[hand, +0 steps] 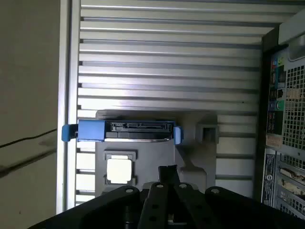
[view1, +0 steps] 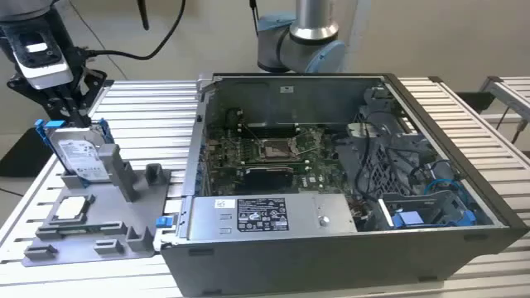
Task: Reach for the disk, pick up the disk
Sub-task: 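Reach for the disk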
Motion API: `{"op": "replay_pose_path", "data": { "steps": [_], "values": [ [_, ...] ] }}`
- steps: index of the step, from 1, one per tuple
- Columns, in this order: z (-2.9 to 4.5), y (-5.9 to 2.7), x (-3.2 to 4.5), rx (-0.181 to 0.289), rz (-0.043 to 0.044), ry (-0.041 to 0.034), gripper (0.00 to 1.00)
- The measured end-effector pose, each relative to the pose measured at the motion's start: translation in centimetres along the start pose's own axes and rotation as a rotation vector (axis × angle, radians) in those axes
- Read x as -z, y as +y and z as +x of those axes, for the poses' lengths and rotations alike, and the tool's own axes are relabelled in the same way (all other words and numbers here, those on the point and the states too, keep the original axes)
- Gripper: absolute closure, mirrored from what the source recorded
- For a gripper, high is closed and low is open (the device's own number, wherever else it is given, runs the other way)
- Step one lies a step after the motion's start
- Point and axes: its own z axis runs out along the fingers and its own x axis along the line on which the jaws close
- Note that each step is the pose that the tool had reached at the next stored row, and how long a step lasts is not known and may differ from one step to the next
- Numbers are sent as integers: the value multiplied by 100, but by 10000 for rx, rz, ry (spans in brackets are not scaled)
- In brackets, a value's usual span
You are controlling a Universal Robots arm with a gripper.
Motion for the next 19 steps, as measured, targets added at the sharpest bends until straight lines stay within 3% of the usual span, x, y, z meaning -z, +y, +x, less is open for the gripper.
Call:
{"op": "replay_pose_path", "data": {
  "steps": [14,19],
  "values": [
    [0,16,-1,-2,0,0,100],
    [1,158,-6,-1,0,0,100]
  ]
}}
